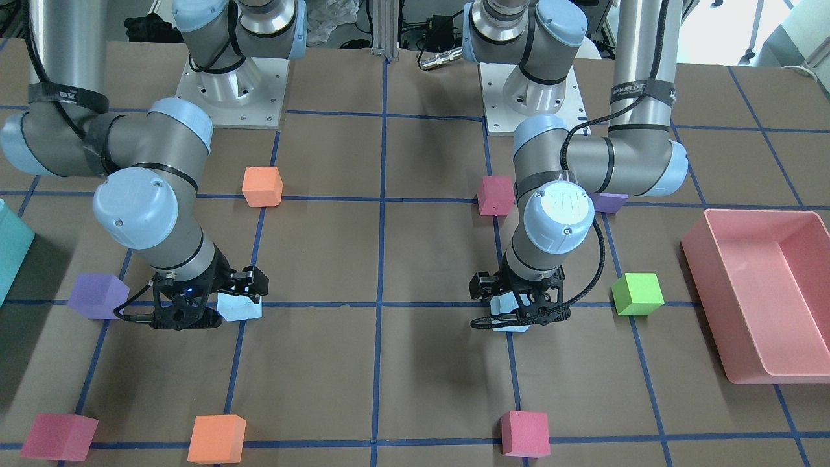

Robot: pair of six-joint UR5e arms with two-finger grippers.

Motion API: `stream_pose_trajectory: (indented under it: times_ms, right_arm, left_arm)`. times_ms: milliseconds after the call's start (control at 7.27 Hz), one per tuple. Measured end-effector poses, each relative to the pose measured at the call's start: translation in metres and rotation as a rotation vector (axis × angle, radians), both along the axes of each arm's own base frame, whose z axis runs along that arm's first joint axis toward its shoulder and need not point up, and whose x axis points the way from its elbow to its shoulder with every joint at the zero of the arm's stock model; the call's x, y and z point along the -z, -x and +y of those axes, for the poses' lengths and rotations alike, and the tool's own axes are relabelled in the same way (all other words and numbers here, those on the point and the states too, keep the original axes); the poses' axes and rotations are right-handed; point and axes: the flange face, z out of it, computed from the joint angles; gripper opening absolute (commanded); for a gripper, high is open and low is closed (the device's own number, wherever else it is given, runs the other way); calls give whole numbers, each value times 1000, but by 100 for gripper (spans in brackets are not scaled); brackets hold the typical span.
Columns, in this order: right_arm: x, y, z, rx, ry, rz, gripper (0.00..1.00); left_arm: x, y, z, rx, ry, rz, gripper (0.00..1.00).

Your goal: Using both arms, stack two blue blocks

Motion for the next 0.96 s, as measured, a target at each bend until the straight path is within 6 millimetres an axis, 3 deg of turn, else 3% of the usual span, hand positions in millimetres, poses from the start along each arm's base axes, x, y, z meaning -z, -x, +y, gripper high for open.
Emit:
stream_pose_trajectory:
  times_ms: [275,412,550,688,962]
  right_arm:
    - [22,0,6,-3,-1,-2,100]
    - [34,-1,4,-4,3,-2,72]
    - [42,-1,1,-4,6,-2,17]
    - [47,-1,-1,-11,6,-3,0]
    - [47,0,-2,-28,7,-3,0]
  left_arm:
    - [13,1,-6,29,32,-3,74]
    - [17,1,-8,38,37,-5,58]
    - [19,1,-8,43,39,-7,24]
    - [20,0,-7,45,37,-9,0]
    - [17,0,-4,49,56,-24,0]
